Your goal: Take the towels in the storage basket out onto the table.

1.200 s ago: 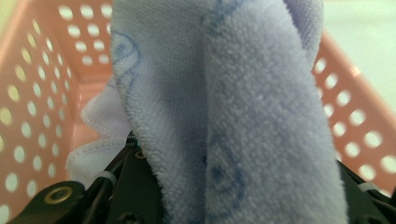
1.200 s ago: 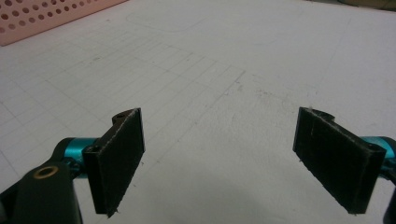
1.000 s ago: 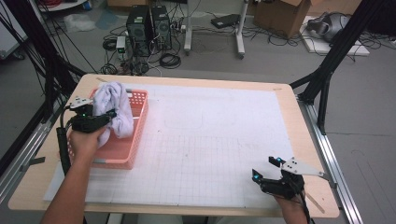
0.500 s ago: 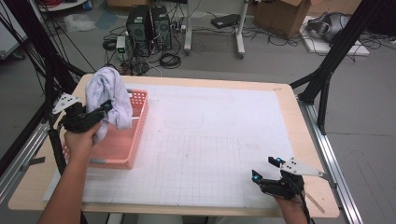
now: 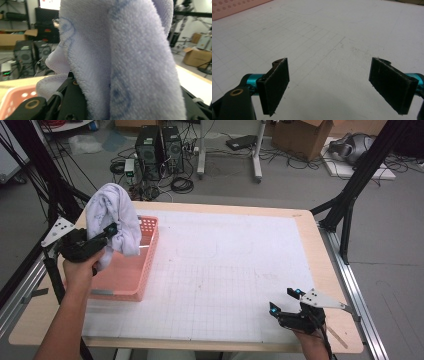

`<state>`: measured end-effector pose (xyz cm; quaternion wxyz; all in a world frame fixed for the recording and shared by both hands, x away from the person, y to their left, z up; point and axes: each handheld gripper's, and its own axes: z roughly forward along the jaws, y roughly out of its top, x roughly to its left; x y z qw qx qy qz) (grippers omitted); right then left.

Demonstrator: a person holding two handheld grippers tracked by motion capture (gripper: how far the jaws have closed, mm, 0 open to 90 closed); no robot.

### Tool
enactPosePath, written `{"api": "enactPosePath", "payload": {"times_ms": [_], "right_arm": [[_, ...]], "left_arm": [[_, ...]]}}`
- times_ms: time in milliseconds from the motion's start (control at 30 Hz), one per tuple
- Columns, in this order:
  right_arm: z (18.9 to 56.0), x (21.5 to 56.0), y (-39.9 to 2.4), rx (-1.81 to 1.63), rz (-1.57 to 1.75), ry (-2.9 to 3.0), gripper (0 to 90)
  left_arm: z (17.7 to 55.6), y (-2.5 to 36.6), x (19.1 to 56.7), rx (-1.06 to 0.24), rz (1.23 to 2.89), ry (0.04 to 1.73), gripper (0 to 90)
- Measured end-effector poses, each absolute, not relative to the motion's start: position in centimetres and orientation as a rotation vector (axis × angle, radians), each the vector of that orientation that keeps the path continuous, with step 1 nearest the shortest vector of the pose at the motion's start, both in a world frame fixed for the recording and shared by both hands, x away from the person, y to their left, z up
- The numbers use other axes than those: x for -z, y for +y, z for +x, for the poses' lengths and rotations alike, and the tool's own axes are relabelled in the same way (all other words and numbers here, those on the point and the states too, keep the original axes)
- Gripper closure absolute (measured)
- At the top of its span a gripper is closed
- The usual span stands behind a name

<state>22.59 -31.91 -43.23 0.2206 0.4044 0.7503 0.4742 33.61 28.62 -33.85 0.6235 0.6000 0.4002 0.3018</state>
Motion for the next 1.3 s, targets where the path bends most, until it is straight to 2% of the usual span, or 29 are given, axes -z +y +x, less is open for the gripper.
{"api": "enactPosePath", "payload": {"times_ms": [300, 700, 1033, 1300], "right_arm": [[22.6, 43.2, -31.9, -1.310, 1.113, 2.072, 15.4], [22.6, 43.2, -32.0, -1.315, 1.117, 2.070, 15.4], [22.6, 43.2, -31.8, -1.315, 1.110, 2.079, 15.4], [22.5, 43.1, -32.0, -1.316, 1.121, 2.076, 15.4]], "left_arm": [[33.4, 27.9, 33.0, -0.654, 1.376, 0.796, 62.6], [33.4, 24.5, 31.9, -0.566, 1.409, 0.647, 62.5], [33.4, 20.1, 31.2, -0.480, 1.431, 0.525, 62.3], [33.7, 14.1, 32.4, -0.399, 1.478, 0.482, 61.7]]}}
